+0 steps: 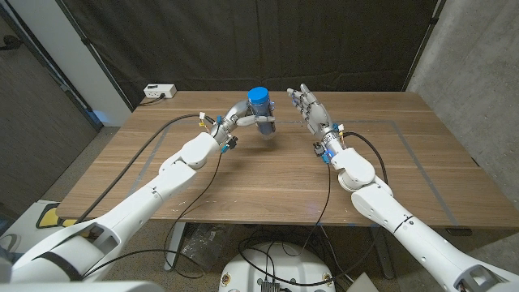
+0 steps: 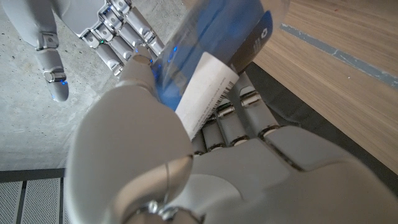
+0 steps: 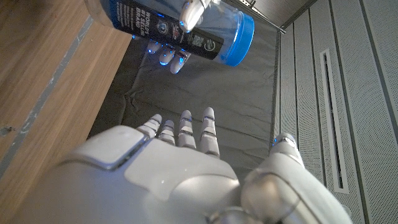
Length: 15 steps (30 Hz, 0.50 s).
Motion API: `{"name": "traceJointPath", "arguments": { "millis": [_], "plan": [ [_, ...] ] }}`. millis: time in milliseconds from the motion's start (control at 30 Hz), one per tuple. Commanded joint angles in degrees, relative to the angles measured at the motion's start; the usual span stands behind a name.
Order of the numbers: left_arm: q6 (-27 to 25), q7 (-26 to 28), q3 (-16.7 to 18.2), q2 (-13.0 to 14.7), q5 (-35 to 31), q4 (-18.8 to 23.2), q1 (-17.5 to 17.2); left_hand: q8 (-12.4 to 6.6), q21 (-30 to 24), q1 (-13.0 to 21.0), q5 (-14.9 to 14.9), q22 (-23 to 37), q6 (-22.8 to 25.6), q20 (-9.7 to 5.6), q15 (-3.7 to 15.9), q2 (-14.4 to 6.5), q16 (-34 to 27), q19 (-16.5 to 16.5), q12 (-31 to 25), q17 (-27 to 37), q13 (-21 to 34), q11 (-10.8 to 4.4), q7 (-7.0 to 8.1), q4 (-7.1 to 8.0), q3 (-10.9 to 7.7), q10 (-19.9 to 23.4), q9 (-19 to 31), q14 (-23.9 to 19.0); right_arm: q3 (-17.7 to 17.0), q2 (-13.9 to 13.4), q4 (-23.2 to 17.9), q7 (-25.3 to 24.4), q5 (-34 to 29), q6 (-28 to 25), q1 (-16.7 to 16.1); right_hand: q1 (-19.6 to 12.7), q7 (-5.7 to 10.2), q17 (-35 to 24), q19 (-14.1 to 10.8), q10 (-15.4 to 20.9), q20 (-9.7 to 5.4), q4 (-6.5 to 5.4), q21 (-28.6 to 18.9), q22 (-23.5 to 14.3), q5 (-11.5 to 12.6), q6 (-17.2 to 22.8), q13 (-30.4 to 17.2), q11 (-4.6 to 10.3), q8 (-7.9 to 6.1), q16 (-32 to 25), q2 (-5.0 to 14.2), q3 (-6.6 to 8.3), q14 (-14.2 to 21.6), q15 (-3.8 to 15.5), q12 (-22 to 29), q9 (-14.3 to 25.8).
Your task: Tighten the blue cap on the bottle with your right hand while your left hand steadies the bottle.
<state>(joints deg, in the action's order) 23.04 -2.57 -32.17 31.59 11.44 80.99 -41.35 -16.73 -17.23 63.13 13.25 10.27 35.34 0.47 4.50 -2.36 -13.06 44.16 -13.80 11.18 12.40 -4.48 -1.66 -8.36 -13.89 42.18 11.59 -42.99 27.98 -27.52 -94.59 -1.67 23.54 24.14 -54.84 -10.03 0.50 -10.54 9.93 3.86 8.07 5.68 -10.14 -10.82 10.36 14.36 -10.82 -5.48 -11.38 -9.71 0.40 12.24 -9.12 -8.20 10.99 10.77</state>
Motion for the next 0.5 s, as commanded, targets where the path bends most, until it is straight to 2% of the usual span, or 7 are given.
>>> {"name": "traceJointPath", "arguments": {
  "millis": [33, 233, 367, 500],
  "plan": [
    [0.5, -1.6, 0.0, -0.8, 2.9, -0.4, -0.5, 0.1, -0.1, 6.8, -0.1, 0.1, 2.1, -1.0, 0.2, -6.6, 0.3, 1.6, 0.1, 0.1, 0.1, 0.07, -1.83, 0.52, -0.82, 0.1, 0.2, -0.6, 1.3, 2.1, 1.5, -4.7, -5.1, -0.6, 1.3, 1.1, 1.51, -0.2, 6.9, -1.8, 2.32, -0.47, 0.3, -0.4, 0.1, 0.3, -0.1, 0.21, 0.17, -0.4, -0.09, -0.51, -1.8, 0.4, 0.0, 0.3],
    [-2.2, -2.7, 0.0, 0.3, 3.8, 1.9, -0.8, 0.26, -0.1, 6.6, -0.1, 0.1, 2.2, -0.79, 0.06, -6.5, 0.5, 1.8, 0.2, 0.1, 0.1, 0.44, -1.92, 0.65, -1.02, 0.3, 0.2, -0.7, 1.2, 2.3, 0.4, -6.9, -7.2, -1.1, 1.1, 3.1, 3.84, -0.3, 11.9, -3.5, 1.47, -1.24, 0.1, -0.6, 0.3, 2.5, -0.1, 0.68, -0.53, -0.5, -0.59, -1.58, -3.5, 0.85, 0.1, 0.2],
    [-6.7, -3.1, -0.4, 1.3, 3.9, 4.9, -0.7, 0.39, 0.0, 6.6, -0.1, 0.1, 2.2, -0.71, -0.07, -6.5, 0.6, 1.7, 0.3, 0.1, 0.1, 0.27, -2.05, 0.7, -1.14, 0.3, 0.2, -0.6, 1.0, 1.6, -1.2, -9.3, -10.3, -1.9, 0.8, 4.3, 4.39, -0.4, 13.2, -4.1, 1.05, -1.74, -0.1, -0.6, 0.3, 3.5, -0.1, 1.0, -0.78, -0.6, -1.06, -2.27, -4.1, 1.0, 0.1, 0.2],
    [-7.2, -3.8, -0.6, 1.2, 4.5, 4.7, -0.3, 0.51, 0.1, 6.5, -0.1, 0.1, 2.2, -0.7, -0.13, -6.4, 0.6, 1.6, 0.4, 0.1, 0.1, 0.24, -2.03, 0.77, -1.24, 0.2, 0.2, -0.6, 1.3, 0.5, -2.3, -9.7, -13.1, -2.9, 0.9, 5.7, 4.98, -0.5, 14.3, -4.6, 0.83, -2.31, -0.2, -0.7, 0.5, 4.3, -0.1, 1.19, -0.89, -0.7, -1.49, -2.98, -4.6, 1.08, 0.2, 0.2]
  ]
}}
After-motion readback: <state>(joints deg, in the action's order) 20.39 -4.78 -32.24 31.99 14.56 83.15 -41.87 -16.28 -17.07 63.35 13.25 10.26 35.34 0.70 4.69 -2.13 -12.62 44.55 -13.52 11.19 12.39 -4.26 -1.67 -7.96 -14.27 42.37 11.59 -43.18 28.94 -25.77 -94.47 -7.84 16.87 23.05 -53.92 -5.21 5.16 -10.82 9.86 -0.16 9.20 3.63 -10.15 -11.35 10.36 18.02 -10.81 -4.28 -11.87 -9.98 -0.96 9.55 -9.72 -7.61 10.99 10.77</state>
